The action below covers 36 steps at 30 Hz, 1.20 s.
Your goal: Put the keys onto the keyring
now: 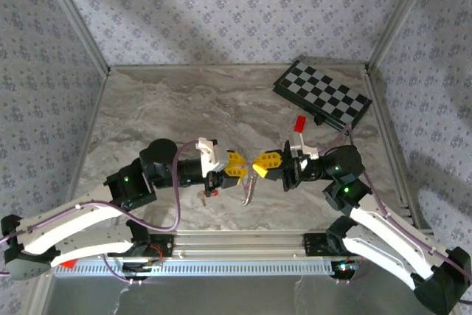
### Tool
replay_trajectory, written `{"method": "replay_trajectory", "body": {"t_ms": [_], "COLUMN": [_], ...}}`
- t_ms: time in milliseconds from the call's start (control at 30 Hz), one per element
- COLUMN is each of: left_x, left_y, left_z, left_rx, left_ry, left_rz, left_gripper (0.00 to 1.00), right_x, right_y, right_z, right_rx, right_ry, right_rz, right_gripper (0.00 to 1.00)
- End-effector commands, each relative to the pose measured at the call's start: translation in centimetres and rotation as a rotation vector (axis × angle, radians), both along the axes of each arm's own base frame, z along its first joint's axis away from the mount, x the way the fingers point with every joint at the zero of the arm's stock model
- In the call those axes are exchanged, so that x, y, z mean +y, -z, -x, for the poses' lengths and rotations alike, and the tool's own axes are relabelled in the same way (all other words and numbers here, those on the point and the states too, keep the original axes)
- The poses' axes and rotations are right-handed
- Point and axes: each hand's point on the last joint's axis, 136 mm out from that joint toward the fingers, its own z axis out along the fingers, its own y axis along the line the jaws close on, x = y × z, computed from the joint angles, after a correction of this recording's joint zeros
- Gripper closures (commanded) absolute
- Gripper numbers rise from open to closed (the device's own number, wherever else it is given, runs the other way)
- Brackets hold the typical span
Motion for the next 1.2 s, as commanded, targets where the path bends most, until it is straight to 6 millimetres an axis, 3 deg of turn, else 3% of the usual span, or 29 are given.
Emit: {"method": "replay_trajectory", "body": {"t_ms": [0, 300, 667, 867, 1033, 1167], "left_x": [0.0, -0.6, -0.6, -0.6, -0.3, 0.0], "left_y": [-2.7, -2.3, -1.7, -1.7, -1.3, -0.9], "left_z": [0.6, 0.4, 0.4, 0.5, 0.6, 0.8], "left_rx": [-0.045, -0.044, -0.044, -0.057, -0.073, -0.091], "left_ry": [0.032, 0.036, 0.033, 0.039, 0.039, 0.048], "left_rz": [0.060, 0.042, 0.022, 0.019, 0.015, -0.001], "left_gripper": [0.75, 0.82, 1.00, 1.00, 1.00, 1.00], "right_x": [-0.3, -0.3, -0.3, -0.2, -0.5, -0.8], "right_y": [-1.1, -1.2, -1.2, -0.8, -0.2, 0.9], "right_z": [0.7, 0.9, 1.0, 0.5, 0.0, -0.1], "right_rx": [-0.058, -0.060, -0.061, -0.055, -0.052, -0.048], "right_ry": [-0.002, -0.009, -0.015, 0.017, 0.079, 0.114], "right_rz": [-0.011, -0.018, -0.018, 0.010, 0.068, 0.159], "right_gripper": [1.00, 1.00, 1.00, 1.00, 0.76, 0.70]}}
